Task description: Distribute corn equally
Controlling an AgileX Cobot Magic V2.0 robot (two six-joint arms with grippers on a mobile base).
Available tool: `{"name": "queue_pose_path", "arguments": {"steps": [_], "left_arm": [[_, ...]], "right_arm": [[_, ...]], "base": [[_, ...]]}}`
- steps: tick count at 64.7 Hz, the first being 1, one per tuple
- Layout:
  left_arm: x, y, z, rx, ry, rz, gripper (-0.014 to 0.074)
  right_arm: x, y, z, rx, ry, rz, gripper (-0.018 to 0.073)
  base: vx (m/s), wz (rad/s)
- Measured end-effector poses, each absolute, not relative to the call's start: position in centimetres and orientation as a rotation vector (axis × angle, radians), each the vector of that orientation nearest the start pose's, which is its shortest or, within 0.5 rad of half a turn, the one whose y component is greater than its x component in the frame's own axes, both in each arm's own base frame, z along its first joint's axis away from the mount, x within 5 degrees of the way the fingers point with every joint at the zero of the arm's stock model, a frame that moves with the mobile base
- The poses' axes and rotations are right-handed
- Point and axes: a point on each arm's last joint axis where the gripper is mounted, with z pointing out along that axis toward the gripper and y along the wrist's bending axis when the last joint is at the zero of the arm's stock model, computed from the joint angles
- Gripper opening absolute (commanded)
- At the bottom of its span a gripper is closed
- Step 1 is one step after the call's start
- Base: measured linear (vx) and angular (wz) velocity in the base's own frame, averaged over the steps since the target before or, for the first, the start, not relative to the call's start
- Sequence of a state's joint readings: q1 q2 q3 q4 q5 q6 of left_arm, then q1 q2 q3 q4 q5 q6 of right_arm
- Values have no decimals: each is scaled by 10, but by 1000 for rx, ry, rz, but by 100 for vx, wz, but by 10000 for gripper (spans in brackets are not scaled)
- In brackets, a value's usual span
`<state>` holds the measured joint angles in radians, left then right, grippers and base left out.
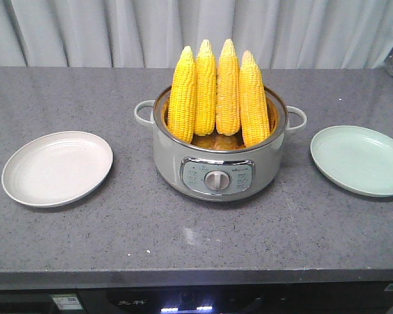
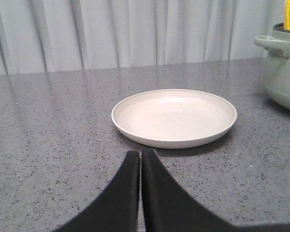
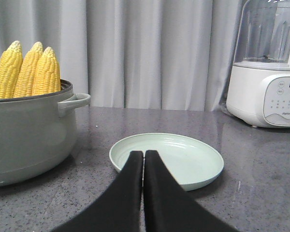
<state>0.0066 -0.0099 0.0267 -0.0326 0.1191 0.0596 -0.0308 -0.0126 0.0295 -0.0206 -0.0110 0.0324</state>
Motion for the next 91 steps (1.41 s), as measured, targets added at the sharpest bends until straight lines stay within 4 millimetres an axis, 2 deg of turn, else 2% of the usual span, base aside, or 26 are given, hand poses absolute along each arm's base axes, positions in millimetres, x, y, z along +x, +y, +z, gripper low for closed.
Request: {"name": "queue_pose_path", "arguments": {"steps": [91], "left_arm": [[57,0,194,20,1619,23,-6]], "right_arm": [[56,-2,205,32,1489,-15,-4]], "base": [[3,-1]]}}
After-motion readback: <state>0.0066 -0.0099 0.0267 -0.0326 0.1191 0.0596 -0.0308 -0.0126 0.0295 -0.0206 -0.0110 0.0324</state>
